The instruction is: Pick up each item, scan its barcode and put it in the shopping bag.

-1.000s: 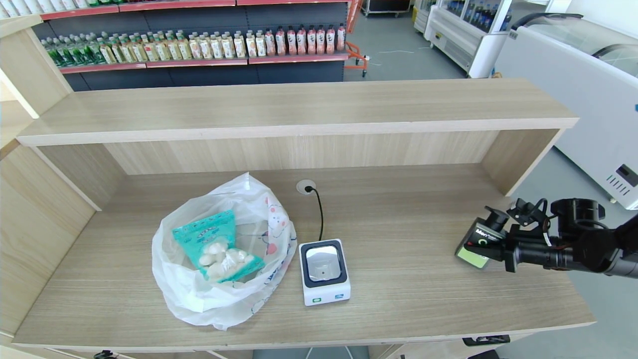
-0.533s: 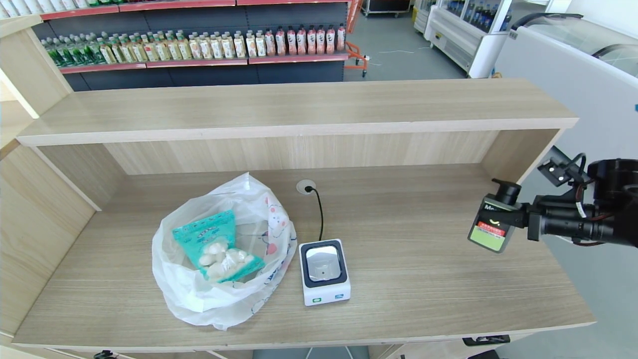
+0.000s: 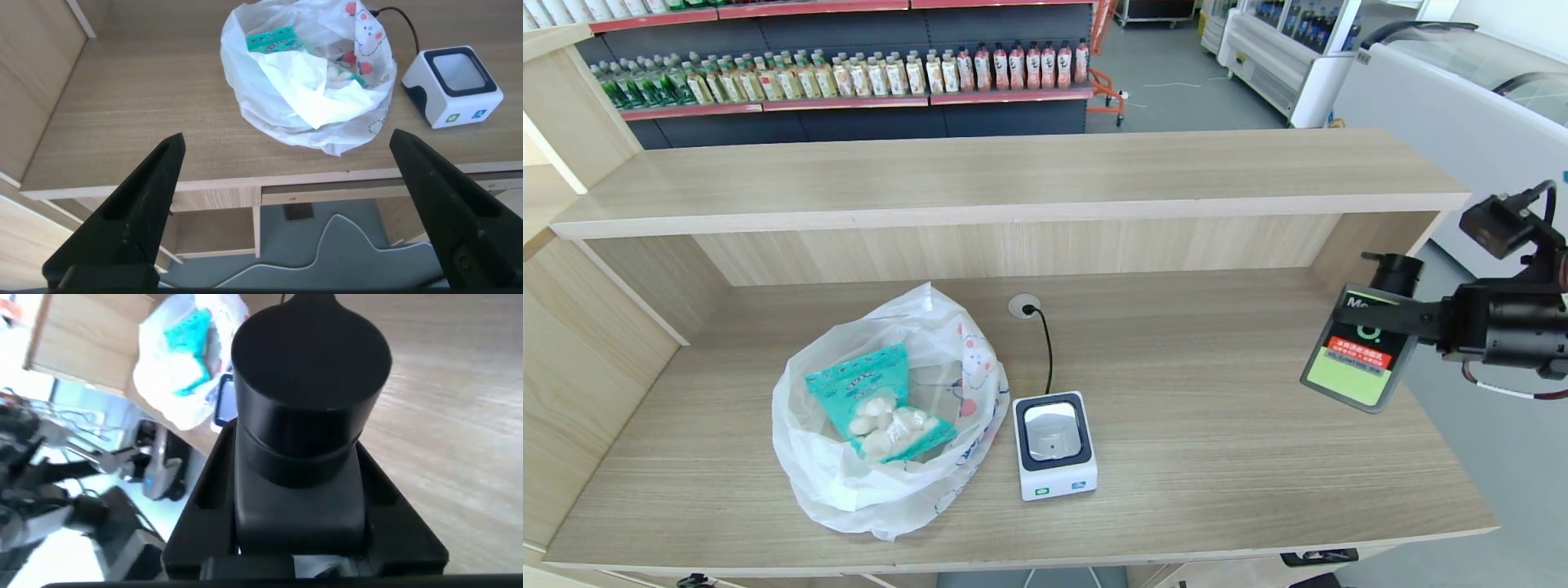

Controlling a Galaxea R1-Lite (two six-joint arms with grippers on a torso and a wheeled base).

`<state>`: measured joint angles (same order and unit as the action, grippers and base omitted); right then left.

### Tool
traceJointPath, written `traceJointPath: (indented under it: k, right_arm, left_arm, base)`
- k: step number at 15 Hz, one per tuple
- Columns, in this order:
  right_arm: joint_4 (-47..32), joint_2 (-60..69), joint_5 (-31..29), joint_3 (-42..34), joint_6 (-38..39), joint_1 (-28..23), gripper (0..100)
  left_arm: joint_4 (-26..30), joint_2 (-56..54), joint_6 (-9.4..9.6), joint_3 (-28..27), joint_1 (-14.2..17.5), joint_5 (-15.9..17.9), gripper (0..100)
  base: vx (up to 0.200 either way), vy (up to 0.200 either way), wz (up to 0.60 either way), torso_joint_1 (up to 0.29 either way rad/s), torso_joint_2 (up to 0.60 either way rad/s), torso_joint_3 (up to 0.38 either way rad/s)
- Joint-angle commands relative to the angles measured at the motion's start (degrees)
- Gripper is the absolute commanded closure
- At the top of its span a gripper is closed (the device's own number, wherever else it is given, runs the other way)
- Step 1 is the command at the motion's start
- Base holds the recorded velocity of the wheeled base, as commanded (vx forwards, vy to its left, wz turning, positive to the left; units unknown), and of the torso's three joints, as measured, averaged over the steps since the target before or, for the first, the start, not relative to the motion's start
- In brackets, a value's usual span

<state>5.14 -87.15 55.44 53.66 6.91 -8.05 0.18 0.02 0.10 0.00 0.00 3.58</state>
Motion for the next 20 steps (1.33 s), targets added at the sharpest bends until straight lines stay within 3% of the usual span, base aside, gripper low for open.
traceJointPath:
  k: [1,3,6,7,10,12,15,17,19,20]
  right_arm:
    - [-0.3,4.8,-0.1,1.3,8.3,1.2,100]
    - [-0.5,5.5,-0.4,2.9,22.3,1.3,100]
    - [-0.7,6.0,-10.0,2.9,41.5,5.7,100]
    - [-0.8,5.9,-11.7,2.9,44.2,6.8,100]
    - [-11.1,4.5,-28.5,7.9,60.7,18.6,100]
    - [-20.2,2.9,-34.3,16.6,72.3,24.1,100]
    - [-32.7,1.7,-33.9,27.5,86.6,26.1,100]
    - [-40.7,1.5,-28.6,31.1,90.0,26.3,100]
    - [-45.0,0.9,-26.5,31.9,90.0,26.6,100]
    - [-46.8,0.8,-22.6,32.6,90.4,26.5,100]
  left_arm:
    - [0.0,0.1,-0.01,0.0,0.0,0.0,0]
    - [0.0,0.1,-0.01,0.0,0.1,0.0,0]
    - [0.0,0.1,-0.01,0.0,0.1,0.0,0]
    - [0.0,0.1,-0.01,0.0,0.1,0.0,0]
    - [0.0,0.1,-0.01,0.0,0.1,0.0,0]
    - [0.0,0.1,-0.01,0.0,0.1,0.0,0]
    - [0.0,0.1,-0.01,0.0,0.0,0.0,0]
    - [0.0,0.1,-0.01,0.0,0.1,0.0,0]
    - [0.0,0.1,-0.01,0.0,0.1,0.0,0]
    - [0.0,0.1,-0.01,0.0,0.0,0.0,0]
  base:
    - [0.000,0.000,0.00,0.000,0.00,0.000]
    - [0.000,0.000,0.00,0.000,0.00,0.000]
    - [0.000,0.000,0.00,0.000,0.00,0.000]
    - [0.000,0.000,0.00,0.000,0.00,0.000]
    - [0.000,0.000,0.00,0.000,0.00,0.000]
    - [0.000,0.000,0.00,0.000,0.00,0.000]
    - [0.000,0.000,0.00,0.000,0.00,0.000]
    - [0.000,0.000,0.00,0.000,0.00,0.000]
    - [0.000,0.000,0.00,0.000,0.00,0.000]
    - [0.000,0.000,0.00,0.000,0.00,0.000]
